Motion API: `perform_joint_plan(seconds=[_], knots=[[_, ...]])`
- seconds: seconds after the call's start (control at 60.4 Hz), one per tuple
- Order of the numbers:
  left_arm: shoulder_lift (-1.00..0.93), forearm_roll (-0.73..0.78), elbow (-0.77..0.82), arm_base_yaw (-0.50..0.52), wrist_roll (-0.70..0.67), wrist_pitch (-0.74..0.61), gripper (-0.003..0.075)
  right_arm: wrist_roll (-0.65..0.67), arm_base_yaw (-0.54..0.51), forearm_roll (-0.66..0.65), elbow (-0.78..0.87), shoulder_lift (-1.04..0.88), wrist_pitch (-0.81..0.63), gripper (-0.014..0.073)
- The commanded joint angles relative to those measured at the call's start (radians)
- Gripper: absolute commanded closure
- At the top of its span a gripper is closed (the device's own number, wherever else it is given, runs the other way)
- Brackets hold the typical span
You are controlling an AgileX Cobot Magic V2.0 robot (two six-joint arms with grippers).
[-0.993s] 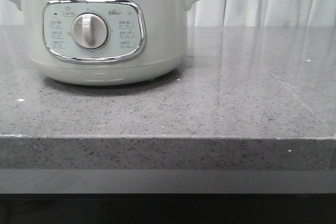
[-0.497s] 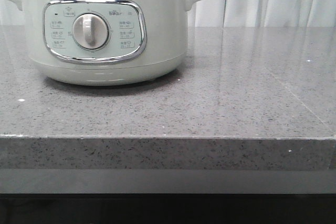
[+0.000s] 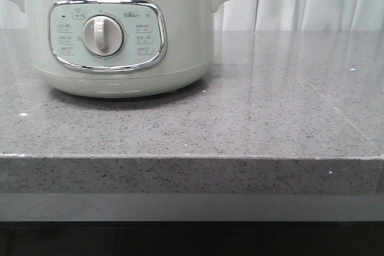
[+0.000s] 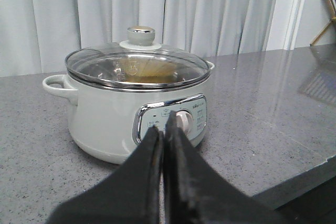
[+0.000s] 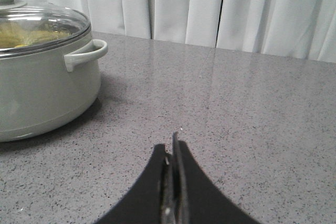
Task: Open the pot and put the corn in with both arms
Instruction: 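Release the lid knob and raise the left gripper away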
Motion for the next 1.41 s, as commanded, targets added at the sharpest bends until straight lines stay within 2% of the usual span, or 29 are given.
perform_joint_plan(seconds=[0.0,0.066,0.132,0.265,0.381,0.629,0.762,1.391], knots=[[0.021,-0.023,-0.023,0.001,0.000,-0.081,0.0738,-0.007,0.001,0.000,-0.031,0.007,-0.078,0.0662],[0.021,-0.011,-0.021,0.001,0.000,-0.084,0.0738,-0.007,0.001,0.000,-0.031,0.007,-0.078,0.0662],[0.019,0.072,-0.010,0.006,-0.038,-0.094,0.0738,-0.007,0.001,0.000,-0.031,0.007,-0.077,0.0662],[-0.008,0.288,0.031,0.040,-0.280,-0.128,0.0738,-0.007,0.001,0.000,-0.031,0.007,-0.077,0.0662],[-0.025,0.340,0.089,0.106,-0.299,-0.154,0.0738,-0.007,0.001,0.000,-0.031,0.007,-0.077,0.0662],[-0.025,0.343,0.297,0.295,-0.325,-0.356,0.0738,-0.007,0.001,0.000,-0.031,0.007,-0.076,0.0662],[-0.025,0.307,0.397,0.358,-0.344,-0.411,0.0738,-0.007,0.001,0.000,-0.031,0.007,-0.076,0.0662],[-0.025,0.302,0.433,0.367,-0.344,-0.392,0.0738,-0.007,0.001,0.000,-0.031,0.007,-0.076,0.0662]])
